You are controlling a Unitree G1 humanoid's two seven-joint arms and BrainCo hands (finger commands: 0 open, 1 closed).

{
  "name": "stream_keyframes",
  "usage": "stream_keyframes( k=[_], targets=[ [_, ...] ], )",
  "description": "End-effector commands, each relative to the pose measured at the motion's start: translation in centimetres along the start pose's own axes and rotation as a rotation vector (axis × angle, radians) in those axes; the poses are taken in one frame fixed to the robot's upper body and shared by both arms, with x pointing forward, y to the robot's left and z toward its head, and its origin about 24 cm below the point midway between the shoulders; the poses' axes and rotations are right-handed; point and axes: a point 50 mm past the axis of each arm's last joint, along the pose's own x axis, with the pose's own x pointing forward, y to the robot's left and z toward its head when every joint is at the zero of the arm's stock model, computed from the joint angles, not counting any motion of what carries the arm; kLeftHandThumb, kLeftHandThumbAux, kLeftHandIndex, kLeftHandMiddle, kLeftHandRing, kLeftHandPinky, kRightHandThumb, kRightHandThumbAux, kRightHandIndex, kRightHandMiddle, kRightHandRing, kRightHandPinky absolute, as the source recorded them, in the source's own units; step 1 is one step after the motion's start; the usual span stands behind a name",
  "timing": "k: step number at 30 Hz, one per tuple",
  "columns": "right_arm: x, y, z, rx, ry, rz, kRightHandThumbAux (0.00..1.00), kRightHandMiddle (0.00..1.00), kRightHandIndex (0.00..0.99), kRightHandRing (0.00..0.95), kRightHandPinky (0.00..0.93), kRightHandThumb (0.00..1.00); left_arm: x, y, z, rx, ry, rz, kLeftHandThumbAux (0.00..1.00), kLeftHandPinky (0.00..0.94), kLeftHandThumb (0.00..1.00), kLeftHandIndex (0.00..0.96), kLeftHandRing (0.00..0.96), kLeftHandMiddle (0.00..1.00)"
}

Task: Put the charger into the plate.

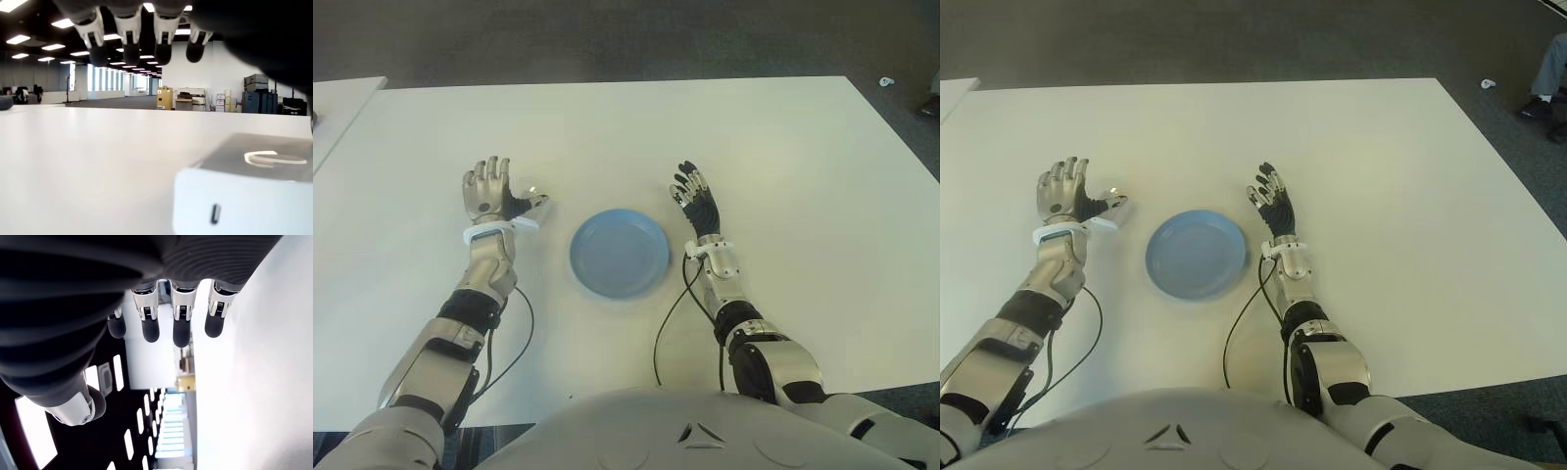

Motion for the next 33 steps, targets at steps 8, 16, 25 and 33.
stream_keyframes(
  k=[8,16,25,33],
  targets=[
    [-4.6,-0.8,-4.8,0.022,0.246,-0.063,0.631,0.111,0.027,0.109,0.119,0.184,0.3,0.8,-0.2,-0.03,-0.004,-0.004,0.328,0.0,0.014,0.0,0.0,0.0],
    [-4.5,-0.8,-4.8,0.02,0.253,-0.074,0.632,0.117,0.026,0.112,0.12,0.187,0.2,1.2,0.1,-0.096,-0.03,0.009,0.332,0.0,0.011,0.0,0.0,0.0],
    [-4.4,-0.7,-4.8,0.019,0.256,-0.077,0.637,0.121,0.026,0.114,0.116,0.189,0.0,1.8,0.7,-0.168,-0.056,0.024,0.348,0.0,0.01,0.0,0.0,0.0],
    [-4.3,-0.6,-4.8,0.018,0.257,-0.078,0.648,0.128,0.03,0.125,0.13,0.203,-0.1,2.1,1.0,-0.238,-0.067,0.044,0.376,0.0,0.0,0.0,0.0,0.0]
  ],
)
